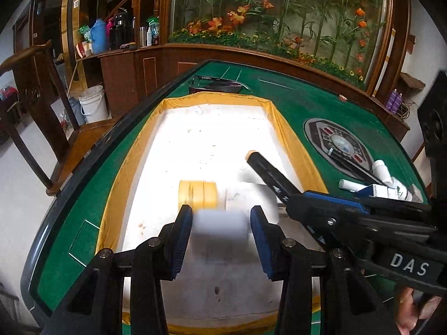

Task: Organize rigid objects
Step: 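Grasp a white charger with the left tool and drop it in the tray, then lower the black marker into the tray and open the right tool, then grasp the white and blue medicine box with the left tool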

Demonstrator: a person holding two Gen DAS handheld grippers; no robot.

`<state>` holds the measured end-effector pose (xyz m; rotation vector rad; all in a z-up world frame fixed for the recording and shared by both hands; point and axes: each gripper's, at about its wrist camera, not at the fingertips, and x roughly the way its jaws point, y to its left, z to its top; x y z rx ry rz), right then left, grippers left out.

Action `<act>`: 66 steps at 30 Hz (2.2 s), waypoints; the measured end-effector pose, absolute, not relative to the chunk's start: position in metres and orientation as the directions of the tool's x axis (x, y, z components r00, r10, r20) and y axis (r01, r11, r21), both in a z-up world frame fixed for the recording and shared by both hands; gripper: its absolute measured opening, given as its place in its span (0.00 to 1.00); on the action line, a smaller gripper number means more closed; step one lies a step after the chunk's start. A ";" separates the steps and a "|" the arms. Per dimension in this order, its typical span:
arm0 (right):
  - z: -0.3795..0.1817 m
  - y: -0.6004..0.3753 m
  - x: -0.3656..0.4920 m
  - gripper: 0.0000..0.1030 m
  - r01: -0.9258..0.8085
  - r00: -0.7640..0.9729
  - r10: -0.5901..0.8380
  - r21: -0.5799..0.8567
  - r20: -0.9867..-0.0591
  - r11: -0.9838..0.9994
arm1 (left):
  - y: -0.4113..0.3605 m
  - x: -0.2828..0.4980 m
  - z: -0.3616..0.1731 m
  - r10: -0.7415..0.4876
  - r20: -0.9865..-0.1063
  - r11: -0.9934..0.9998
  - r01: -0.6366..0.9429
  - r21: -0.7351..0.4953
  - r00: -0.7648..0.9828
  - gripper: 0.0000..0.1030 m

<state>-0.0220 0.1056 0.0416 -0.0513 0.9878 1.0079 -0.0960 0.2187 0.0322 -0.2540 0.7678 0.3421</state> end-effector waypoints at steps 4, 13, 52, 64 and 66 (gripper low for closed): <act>0.035 0.112 -0.022 0.14 -0.722 0.160 0.675 0.380 -0.721 0.577 | 0.220 -0.095 0.030 0.210 -0.713 0.917 -0.387 -0.092 0.668 0.45; 0.037 0.108 -0.022 0.16 -0.740 0.133 0.699 0.399 -0.703 0.542 | 0.223 -0.102 0.033 0.217 -0.709 0.911 -0.401 -0.100 0.671 0.57; 0.031 -0.059 0.041 0.34 -0.558 0.070 0.772 0.616 -0.632 0.555 | 0.071 -0.091 0.024 -0.057 -0.750 0.994 -0.033 -0.104 0.659 0.76; 0.029 -0.079 0.048 0.34 -0.513 0.167 0.724 0.568 -0.669 0.643 | 0.068 -0.073 0.032 -0.109 -0.749 0.979 -0.061 -0.195 0.653 0.86; 0.028 -0.078 0.048 0.36 -0.509 0.161 0.722 0.570 -0.673 0.645 | 0.069 -0.066 0.032 -0.102 -0.759 0.976 -0.082 -0.200 0.643 0.87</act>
